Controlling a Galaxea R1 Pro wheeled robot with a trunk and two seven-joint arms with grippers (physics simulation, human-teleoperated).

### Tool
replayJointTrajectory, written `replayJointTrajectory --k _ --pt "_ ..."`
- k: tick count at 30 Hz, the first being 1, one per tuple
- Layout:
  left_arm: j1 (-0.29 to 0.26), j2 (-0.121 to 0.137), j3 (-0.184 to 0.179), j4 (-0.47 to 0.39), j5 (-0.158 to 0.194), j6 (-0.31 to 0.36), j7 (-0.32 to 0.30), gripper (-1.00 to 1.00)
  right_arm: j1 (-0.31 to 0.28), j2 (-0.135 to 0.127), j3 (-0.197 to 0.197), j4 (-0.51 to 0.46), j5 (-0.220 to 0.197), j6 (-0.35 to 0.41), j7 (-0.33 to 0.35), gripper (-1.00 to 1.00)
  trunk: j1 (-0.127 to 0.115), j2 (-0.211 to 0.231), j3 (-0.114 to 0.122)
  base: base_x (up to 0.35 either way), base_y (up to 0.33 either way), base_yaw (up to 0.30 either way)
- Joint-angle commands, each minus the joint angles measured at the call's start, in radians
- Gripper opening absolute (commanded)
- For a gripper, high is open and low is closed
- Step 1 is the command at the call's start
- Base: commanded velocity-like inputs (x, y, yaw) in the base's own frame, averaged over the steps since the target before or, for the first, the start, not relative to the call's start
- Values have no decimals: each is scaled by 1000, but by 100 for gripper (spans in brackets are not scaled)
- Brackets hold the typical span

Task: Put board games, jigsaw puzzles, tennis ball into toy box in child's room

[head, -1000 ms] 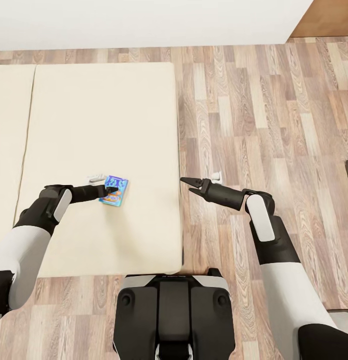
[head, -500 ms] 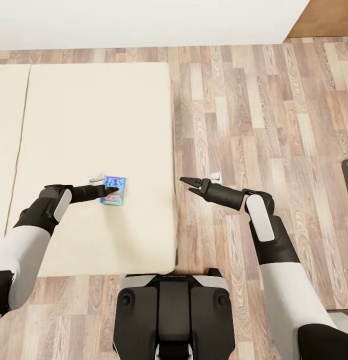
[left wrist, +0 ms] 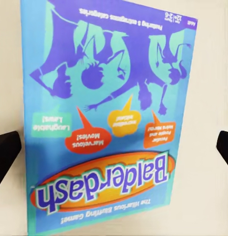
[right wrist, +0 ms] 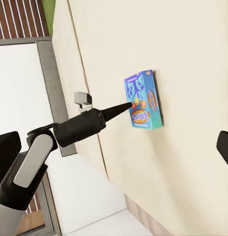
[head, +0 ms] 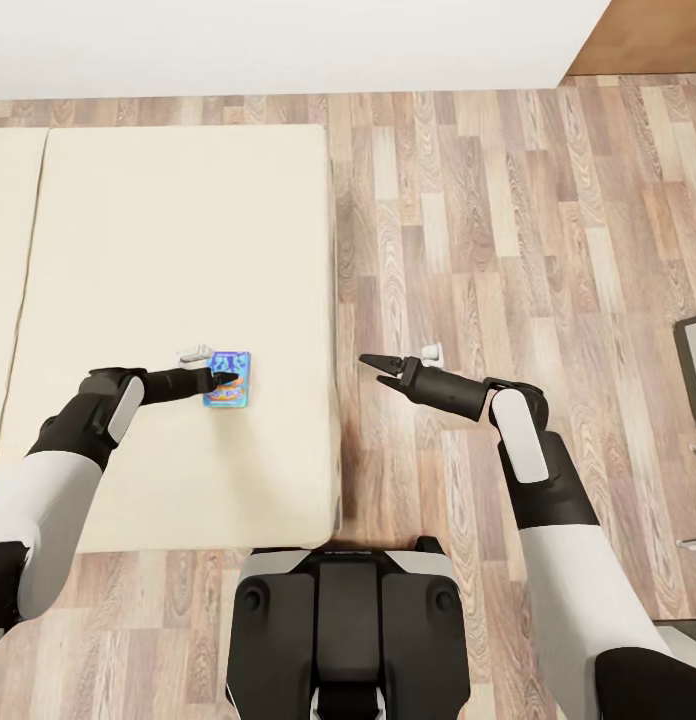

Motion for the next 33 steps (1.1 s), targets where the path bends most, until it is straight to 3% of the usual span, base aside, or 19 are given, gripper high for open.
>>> replayJointTrajectory --k 1,33 --pt "0 0 1 -2 4 7 -1 100 -1 1 -3 0 9 5 10 100 1 -2 -1 0 -129 0" --pt "-1 -4 1 -7 4 8 0 100 -1 -1 -3 0 9 7 10 100 1 -2 -1 0 -143 0"
